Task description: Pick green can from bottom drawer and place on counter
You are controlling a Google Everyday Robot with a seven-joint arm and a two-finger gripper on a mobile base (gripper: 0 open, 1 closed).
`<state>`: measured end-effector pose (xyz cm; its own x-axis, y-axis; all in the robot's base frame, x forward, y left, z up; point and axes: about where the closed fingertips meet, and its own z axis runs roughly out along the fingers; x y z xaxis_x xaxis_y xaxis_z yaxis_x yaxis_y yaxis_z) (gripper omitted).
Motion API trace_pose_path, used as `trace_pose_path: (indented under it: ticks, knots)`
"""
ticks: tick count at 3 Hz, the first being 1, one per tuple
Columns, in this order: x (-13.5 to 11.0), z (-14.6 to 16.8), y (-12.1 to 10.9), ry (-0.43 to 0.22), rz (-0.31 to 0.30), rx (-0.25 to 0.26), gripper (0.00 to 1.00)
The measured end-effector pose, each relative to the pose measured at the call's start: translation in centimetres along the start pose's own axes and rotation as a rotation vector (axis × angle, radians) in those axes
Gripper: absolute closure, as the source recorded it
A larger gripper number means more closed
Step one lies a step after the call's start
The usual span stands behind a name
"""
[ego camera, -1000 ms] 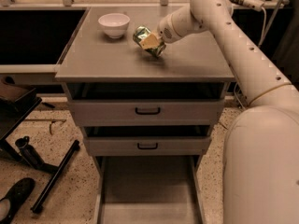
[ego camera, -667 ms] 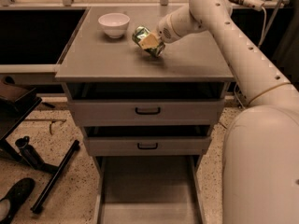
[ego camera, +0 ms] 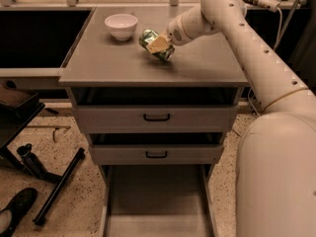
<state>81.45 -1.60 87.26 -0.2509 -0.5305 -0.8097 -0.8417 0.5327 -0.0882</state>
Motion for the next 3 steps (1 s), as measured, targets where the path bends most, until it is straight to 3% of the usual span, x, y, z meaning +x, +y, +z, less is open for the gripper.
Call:
trace_pose_path:
  ticks: [1, 2, 3]
  knots:
    - [0.00, 0.01, 0.00, 0.000, 0.000, 0.000, 0.12]
    - [0.00, 0.01, 0.01, 0.000, 0.000, 0.000, 0.00]
    - [0.00, 0.02, 0.01, 0.000, 0.000, 0.000, 0.00]
